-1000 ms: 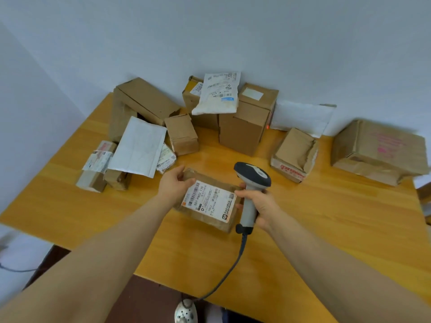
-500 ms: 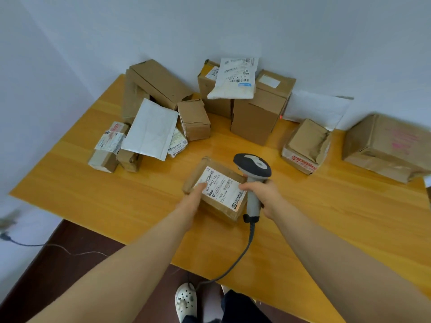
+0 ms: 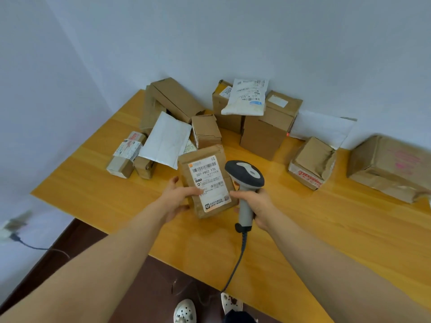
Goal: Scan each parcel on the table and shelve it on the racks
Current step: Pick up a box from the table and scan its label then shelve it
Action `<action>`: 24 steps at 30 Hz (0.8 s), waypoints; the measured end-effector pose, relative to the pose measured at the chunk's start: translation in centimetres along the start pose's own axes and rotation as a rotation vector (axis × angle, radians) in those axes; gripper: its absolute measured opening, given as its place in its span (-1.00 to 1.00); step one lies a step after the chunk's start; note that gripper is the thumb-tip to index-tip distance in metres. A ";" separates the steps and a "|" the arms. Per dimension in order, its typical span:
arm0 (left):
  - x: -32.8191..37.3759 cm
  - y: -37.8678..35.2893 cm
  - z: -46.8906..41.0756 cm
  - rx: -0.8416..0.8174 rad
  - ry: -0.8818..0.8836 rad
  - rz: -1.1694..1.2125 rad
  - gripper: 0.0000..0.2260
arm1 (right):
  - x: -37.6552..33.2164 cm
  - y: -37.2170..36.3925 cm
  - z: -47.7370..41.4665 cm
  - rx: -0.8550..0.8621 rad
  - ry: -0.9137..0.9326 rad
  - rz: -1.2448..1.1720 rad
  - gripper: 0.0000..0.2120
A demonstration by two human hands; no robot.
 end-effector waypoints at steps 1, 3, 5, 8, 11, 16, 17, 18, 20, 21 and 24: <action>1.2 0.9 0.6 0.045 -0.022 -0.037 -0.16 | -0.5 -0.7 0.2 -0.020 0.020 0.022 -0.74; 3.4 2.7 1.8 0.144 -0.068 -0.132 -0.33 | -1.4 -2.4 1.0 -0.071 0.044 0.087 -0.72; 5.4 4.1 2.9 0.228 -0.105 -0.215 -0.45 | -2.3 -4.3 1.9 -0.161 0.067 0.138 -0.80; 7.3 5.7 4.6 0.314 -0.159 -0.286 -0.47 | -3.3 -6.8 3.4 -0.294 0.090 0.168 -0.89; 8.2 6.9 5.9 0.354 -0.214 -0.318 -0.31 | -4.4 -8.8 4.7 -0.387 0.139 0.212 -0.89; 8.6 8.7 6.9 0.389 -0.227 -0.316 -0.25 | -5.2 -10.5 5.6 -0.368 0.168 0.289 -0.81; 8.7 9.0 7.1 0.395 -0.224 -0.320 -0.26 | -5.2 -10.6 5.8 -0.356 0.169 0.295 -0.81; 8.7 9.2 7.2 0.402 -0.216 -0.330 -0.28 | -5.2 -10.7 5.9 -0.348 0.169 0.297 -0.82; 8.7 9.6 7.3 0.418 -0.209 -0.340 -0.32 | -5.3 -10.9 6.2 -0.342 0.174 0.300 -0.82; 8.6 9.8 7.3 0.421 -0.214 -0.335 -0.33 | -5.4 -11.0 6.3 -0.342 0.180 0.305 -0.82; 8.6 9.8 7.6 0.420 -0.215 -0.323 -0.30 | -5.5 -11.5 6.7 -0.337 0.199 0.328 -0.80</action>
Point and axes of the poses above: each hand's wrist, its own z-axis away from the middle knuckle, its own y-axis out of the back of the hand, x = y × z, the point moved 3 cm from there along -z, towards the middle knuckle, and after that the axes turned 13 degrees about -x, right-handed, at the moved point
